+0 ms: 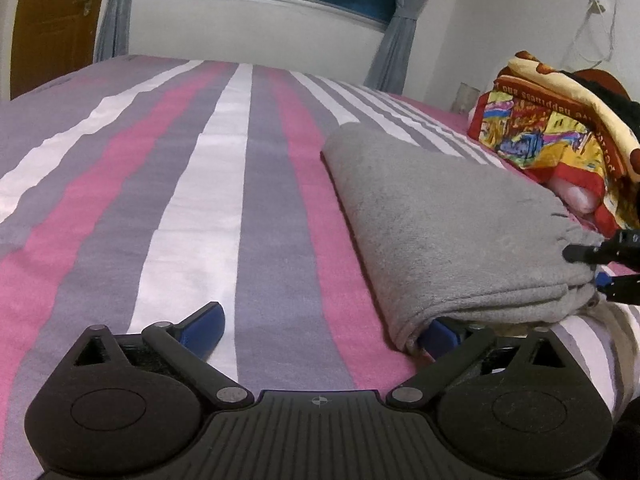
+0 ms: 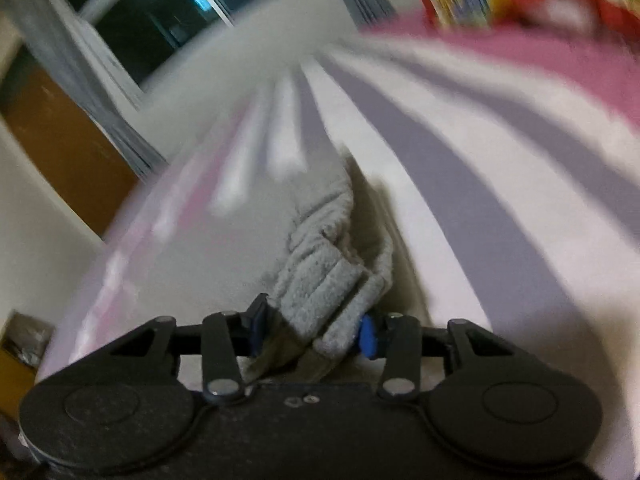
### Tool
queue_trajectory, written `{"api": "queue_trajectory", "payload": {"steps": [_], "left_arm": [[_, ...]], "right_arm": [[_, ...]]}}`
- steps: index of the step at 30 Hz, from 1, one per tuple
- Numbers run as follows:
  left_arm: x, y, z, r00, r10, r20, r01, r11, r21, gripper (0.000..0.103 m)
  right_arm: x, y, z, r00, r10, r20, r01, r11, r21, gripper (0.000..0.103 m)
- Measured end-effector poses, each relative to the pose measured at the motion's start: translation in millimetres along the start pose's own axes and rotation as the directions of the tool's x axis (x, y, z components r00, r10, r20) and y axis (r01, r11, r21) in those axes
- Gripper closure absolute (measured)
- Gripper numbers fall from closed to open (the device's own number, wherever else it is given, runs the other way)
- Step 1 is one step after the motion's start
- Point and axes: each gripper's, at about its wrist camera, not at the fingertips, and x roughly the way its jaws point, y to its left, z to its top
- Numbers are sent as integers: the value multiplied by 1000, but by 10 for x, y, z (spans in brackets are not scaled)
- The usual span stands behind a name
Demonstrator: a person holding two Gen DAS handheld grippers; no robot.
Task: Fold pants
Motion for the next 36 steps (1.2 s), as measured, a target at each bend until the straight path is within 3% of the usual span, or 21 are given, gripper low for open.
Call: {"api": "queue_trajectory", "payload": {"steps": [3, 8, 10, 12, 13, 17, 19, 21, 24, 26, 28, 30, 32, 34, 36], "left_arm": [[1, 6, 1, 1000, 1, 1, -1, 1000, -7, 3], [8, 31, -7, 1000, -1, 6, 2, 1000, -29, 3], [19, 11, -11, 1000, 4, 2, -4, 1000, -16, 3], [25, -12, -14, 1000, 12, -2, -12, 1000, -3, 3], [22, -15, -19, 1000, 14, -3, -14, 1000, -4, 3], [-34, -51, -2, 999, 22, -34, -22, 1000, 9, 3], [-189, -32, 20, 998, -23, -63, 23, 1000, 2, 3], [-388, 25, 41, 995, -87, -40, 85, 996, -34, 3], [-472, 20, 220, 993, -112, 37, 114, 992, -63, 3], [-331, -54, 386, 989, -138, 61, 142, 987, -71, 3], [-62, -188, 559, 988, -153, 39, 154, 987, -51, 3], [325, -291, 633, 991, -112, -71, 111, 994, -22, 3], [646, -284, 609, 976, -90, -198, 84, 996, -35, 1], [706, -253, 730, 975, -113, -192, 103, 993, -62, 0], [747, -258, 885, 980, -122, -156, 117, 992, -39, 0]], "right_arm": [[-141, 114, 38, 997, 48, 62, -46, 999, -28, 61], [-389, 293, 112, 976, 163, 143, -136, 973, -185, 61], [-263, 161, 116, 986, 131, 103, -117, 984, -132, 61], [83, -58, 94, 998, 22, -65, -24, 999, -31, 60], [120, -164, 68, 996, 51, -72, -50, 999, 14, 60], [50, -128, 82, 995, 67, -69, -70, 997, -31, 55], [-60, -127, 123, 997, 59, -59, -62, 997, -45, 44], [-286, -112, 165, 999, 29, 13, -28, 993, -115, 29], [-526, -82, 275, 997, 16, 82, 1, 978, -210, 31], [-471, -72, 369, 995, 5, 103, 20, 970, -241, 31], [-381, -24, 446, 994, 3, 107, 24, 966, -259, 31], [-146, -9, 470, 997, -32, 67, 50, 957, -285, 31], [175, -61, 431, 985, -166, -46, 144, 939, -313, 27], [273, -166, 502, 983, -163, -81, 136, 953, -269, 18], [170, -148, 639, 991, -132, -30, 119, 952, -283, 22]]}}
